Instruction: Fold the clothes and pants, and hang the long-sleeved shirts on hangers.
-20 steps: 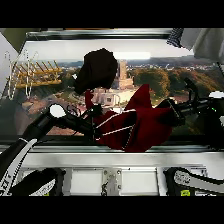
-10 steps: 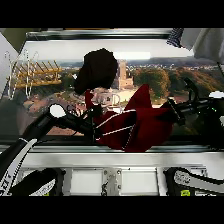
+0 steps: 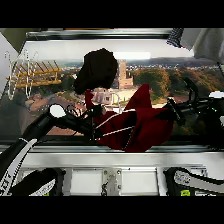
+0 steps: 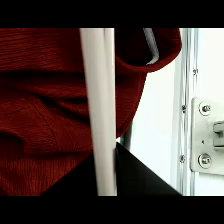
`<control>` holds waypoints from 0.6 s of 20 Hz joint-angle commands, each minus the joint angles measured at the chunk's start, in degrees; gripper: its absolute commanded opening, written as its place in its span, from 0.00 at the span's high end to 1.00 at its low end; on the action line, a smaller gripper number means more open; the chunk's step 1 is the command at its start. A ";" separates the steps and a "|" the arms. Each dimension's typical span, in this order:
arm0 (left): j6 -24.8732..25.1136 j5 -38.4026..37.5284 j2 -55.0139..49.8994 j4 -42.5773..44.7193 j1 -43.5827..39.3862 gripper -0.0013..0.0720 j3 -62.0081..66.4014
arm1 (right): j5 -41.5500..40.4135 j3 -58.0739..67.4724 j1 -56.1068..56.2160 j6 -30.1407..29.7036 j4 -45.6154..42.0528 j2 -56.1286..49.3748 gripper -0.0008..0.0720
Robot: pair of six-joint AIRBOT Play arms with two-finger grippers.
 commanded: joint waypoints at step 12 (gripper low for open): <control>-13.20 1.77 0.94 1.05 0.09 0.41 0.09 | -2.69 -0.02 0.02 0.15 -0.02 0.00 0.95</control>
